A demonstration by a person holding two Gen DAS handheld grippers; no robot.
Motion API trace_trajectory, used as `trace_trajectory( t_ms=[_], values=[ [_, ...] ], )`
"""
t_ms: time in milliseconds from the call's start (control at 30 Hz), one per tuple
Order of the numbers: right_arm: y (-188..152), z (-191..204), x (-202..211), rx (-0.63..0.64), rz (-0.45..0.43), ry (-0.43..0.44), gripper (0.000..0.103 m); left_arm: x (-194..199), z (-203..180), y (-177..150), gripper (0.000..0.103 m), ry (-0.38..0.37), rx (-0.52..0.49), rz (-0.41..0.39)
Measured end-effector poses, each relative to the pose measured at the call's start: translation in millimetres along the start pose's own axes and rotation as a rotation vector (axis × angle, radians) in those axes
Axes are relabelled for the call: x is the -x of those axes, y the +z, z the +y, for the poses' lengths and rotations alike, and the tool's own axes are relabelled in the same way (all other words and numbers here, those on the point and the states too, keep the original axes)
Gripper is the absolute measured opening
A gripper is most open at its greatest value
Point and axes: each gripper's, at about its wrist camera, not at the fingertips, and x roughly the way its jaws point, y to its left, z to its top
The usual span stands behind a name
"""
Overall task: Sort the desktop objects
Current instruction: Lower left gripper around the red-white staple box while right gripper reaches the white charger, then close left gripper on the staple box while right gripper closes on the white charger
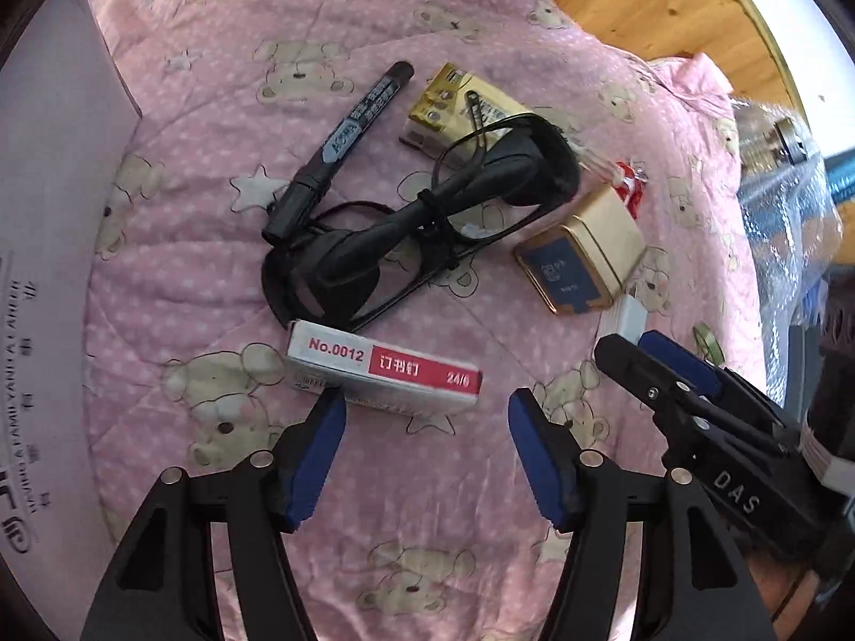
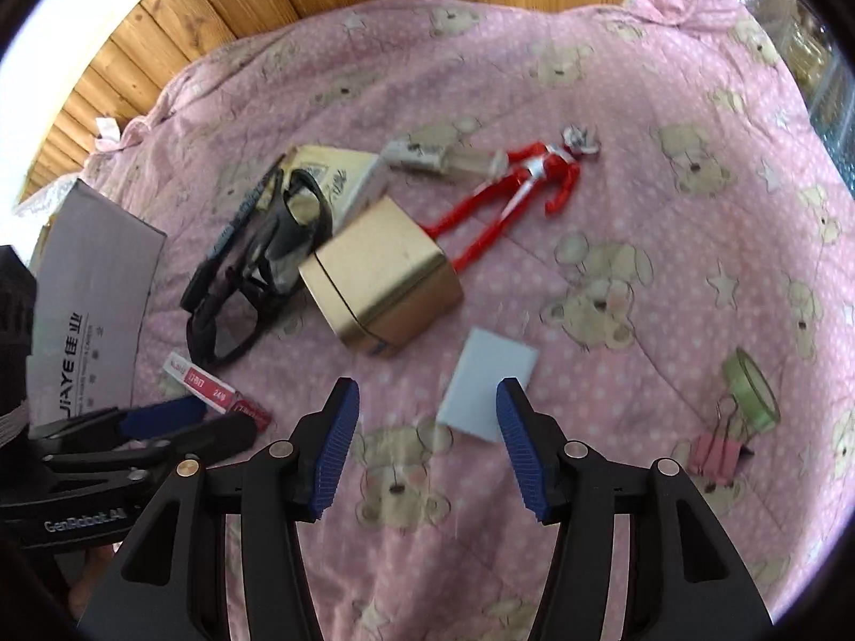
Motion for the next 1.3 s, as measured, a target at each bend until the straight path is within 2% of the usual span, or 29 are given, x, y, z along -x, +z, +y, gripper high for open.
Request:
trace_trajectory(
  t_ms=[67, 133, 200, 267, 333, 467, 567, 633, 700, 933, 1000, 1033, 1067, 1300],
  values=[
    [1.0, 1.7, -0.9, 0.02, -0.004, -0.014, 0.046, -5.5, 3.3, 1.7, 0.063, 0.008, 0.017, 0.012],
    [1.3, 2.7, -1.6, 0.04, -0.002, -0.022, 0.02, -7.7, 5.7, 2.8, 0.063, 0.012, 0.023, 0.01],
    [-1.1, -2.6, -1.7, 0.015, 0.015, 0.02, 0.014, -7.8, 9.6, 4.0, 0.06, 0.008, 0.034, 0.007],
    [-5.6, -7.8, 1.1, -0.008, 0.014, 0.034, 0.014, -5.4, 15.7, 4.5, 0.049, -0.009, 0.054, 0.007],
    [-10.7, -13.7, 2.7, -0.041, 0.015, 0.059, 0.014, -3.5, 19.6, 3.9, 0.044, -0.021, 0.056, 0.012],
    [-19.6, -24.2, 3.5, -0.112, 0.018, 0.114, 0.015, 1.3, 25.8, 1.6, 0.043, -0.011, 0.078, -0.006],
    [-18.7, -23.7, 3.9, -0.127, 0.003, 0.144, 0.032, 2.3, 27.6, 1.3, 0.044, -0.015, 0.09, -0.015],
    [-14.6, -17.5, 3.7, -0.119, -0.008, 0.142, 0.048, 2.6, 27.9, 1.3, 0.045, -0.018, 0.091, -0.02],
    [-9.0, -10.4, 2.6, -0.106, -0.025, 0.121, 0.056, 0.9, 26.4, -0.3, 0.046, -0.018, 0.086, -0.026],
    [4.9, -19.5, 5.1, -0.152, -0.075, 0.013, 0.056, 2.2, 23.0, -0.3, 0.044, -0.017, 0.058, -0.028],
    [4.1, -22.3, -7.7, -0.15, -0.017, 0.006, 0.055, 1.1, 22.8, -1.5, 0.031, -0.007, 0.039, -0.025],
    [3.1, -23.6, -15.0, -0.15, 0.013, 0.002, 0.041, -0.1, 22.8, -1.9, 0.025, 0.003, 0.028, -0.022],
    [1.6, -24.2, -17.1, -0.148, 0.015, -0.004, 0.037, 0.1, 24.2, -1.7, 0.024, 0.0, 0.028, -0.022],
    [-2.5, -26.6, -10.6, -0.162, 0.003, 0.005, 0.034, 12.6, 32.4, -5.7, 0.022, -0.023, 0.036, -0.043]
  ],
)
